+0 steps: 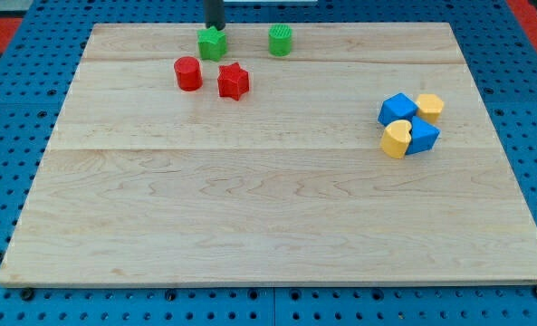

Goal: Push the green star to the green circle

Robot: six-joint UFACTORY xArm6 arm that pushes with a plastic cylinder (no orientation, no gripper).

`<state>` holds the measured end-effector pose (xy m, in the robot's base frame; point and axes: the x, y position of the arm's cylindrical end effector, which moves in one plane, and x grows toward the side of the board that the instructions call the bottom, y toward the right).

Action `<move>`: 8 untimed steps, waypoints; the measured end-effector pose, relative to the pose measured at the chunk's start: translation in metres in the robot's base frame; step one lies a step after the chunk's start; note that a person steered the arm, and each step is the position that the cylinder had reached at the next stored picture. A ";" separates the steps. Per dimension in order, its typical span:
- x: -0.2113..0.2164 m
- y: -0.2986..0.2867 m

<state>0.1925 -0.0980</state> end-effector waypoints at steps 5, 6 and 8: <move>0.036 -0.035; 0.036 -0.019; 0.036 0.001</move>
<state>0.2286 -0.0968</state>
